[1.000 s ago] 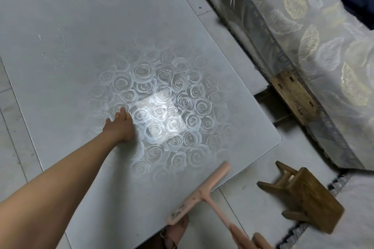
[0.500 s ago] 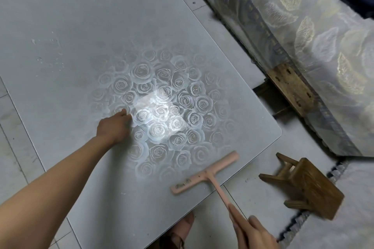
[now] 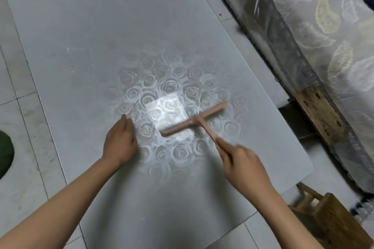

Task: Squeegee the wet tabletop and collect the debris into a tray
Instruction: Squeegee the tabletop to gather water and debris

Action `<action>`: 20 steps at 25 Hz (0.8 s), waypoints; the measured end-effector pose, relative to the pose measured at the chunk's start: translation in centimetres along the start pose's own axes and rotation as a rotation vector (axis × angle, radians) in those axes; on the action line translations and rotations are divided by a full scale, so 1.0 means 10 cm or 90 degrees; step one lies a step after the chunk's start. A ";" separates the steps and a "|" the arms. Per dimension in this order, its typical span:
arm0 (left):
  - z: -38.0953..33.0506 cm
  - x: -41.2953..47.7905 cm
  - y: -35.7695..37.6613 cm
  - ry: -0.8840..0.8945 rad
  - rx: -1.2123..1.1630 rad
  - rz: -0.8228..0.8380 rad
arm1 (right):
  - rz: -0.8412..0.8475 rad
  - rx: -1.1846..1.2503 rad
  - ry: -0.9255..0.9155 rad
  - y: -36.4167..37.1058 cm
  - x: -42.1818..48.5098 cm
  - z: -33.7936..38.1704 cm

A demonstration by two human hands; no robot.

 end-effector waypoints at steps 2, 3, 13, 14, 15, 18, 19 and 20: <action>0.05 0.05 -0.05 -0.010 0.030 0.006 | 0.064 -0.048 0.024 0.01 -0.24 -0.04; 0.05 0.06 -0.03 -0.009 0.046 0.027 | 0.078 -0.064 0.019 0.08 -0.19 -0.02; -0.03 0.12 -0.11 -0.059 0.042 0.123 | 0.024 0.018 0.010 -0.12 0.65 0.43; -0.08 0.14 -0.14 -0.058 0.039 0.126 | 0.014 -0.002 0.054 -0.23 0.37 0.16; -0.13 0.16 -0.15 -0.050 0.039 0.126 | 0.019 -0.018 0.105 -0.33 0.12 -0.13; -0.32 0.25 -0.15 -0.031 0.052 0.123 | 0.056 -0.057 0.140 -0.42 0.07 -0.60; -0.39 0.29 -0.13 -0.036 0.057 0.125 | 0.064 -0.055 0.099 -0.39 0.25 -0.54; -0.47 0.32 -0.11 -0.043 0.062 0.124 | 0.067 -0.055 0.043 -0.35 0.50 -0.45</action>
Point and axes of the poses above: each hand's wrist, its own x-axis towards the middle knuckle, its own y-axis out of the palm, z = x × y, the point moved 4 cm from there along x, towards the middle knuckle, and after that the axes turned 4 degrees about x, right-handed, at the moved point
